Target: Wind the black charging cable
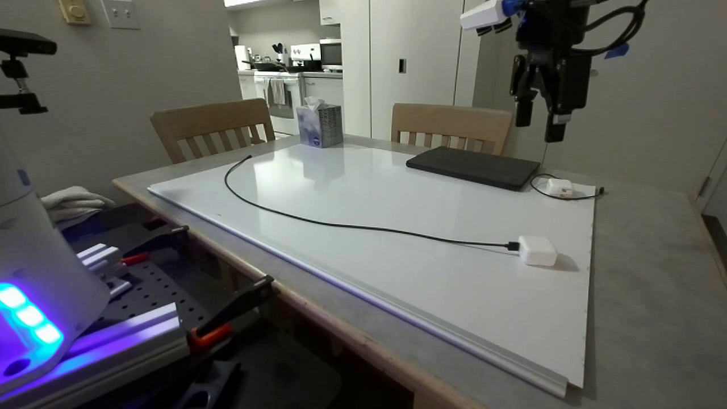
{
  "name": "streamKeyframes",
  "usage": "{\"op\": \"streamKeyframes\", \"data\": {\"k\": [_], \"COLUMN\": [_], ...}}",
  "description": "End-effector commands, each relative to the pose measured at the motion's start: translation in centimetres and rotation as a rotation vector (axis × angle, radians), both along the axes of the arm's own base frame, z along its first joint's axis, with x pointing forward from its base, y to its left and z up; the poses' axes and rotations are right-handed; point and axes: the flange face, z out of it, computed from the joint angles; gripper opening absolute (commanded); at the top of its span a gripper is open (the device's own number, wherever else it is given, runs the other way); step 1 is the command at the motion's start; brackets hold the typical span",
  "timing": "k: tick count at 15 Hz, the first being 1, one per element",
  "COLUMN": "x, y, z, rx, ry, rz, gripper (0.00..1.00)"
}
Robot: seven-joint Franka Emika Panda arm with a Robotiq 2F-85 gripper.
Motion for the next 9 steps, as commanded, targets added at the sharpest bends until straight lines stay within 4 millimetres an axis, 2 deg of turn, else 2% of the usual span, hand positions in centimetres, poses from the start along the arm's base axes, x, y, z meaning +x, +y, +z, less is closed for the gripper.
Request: {"op": "streamKeyframes", "data": {"k": [1, 5, 9], "x": [-0.3, -1.5, -2.8], "y": [-1.3, -2.6, -2.9], "z": [-1.8, -4.1, -6.8], "rx": [-0.027, 0.002, 0.046], "ry": [0.042, 0.089, 0.172], "rz": [-0.093, -0.160, -0.187], "gripper": [1.00, 1.00, 1.00]}}
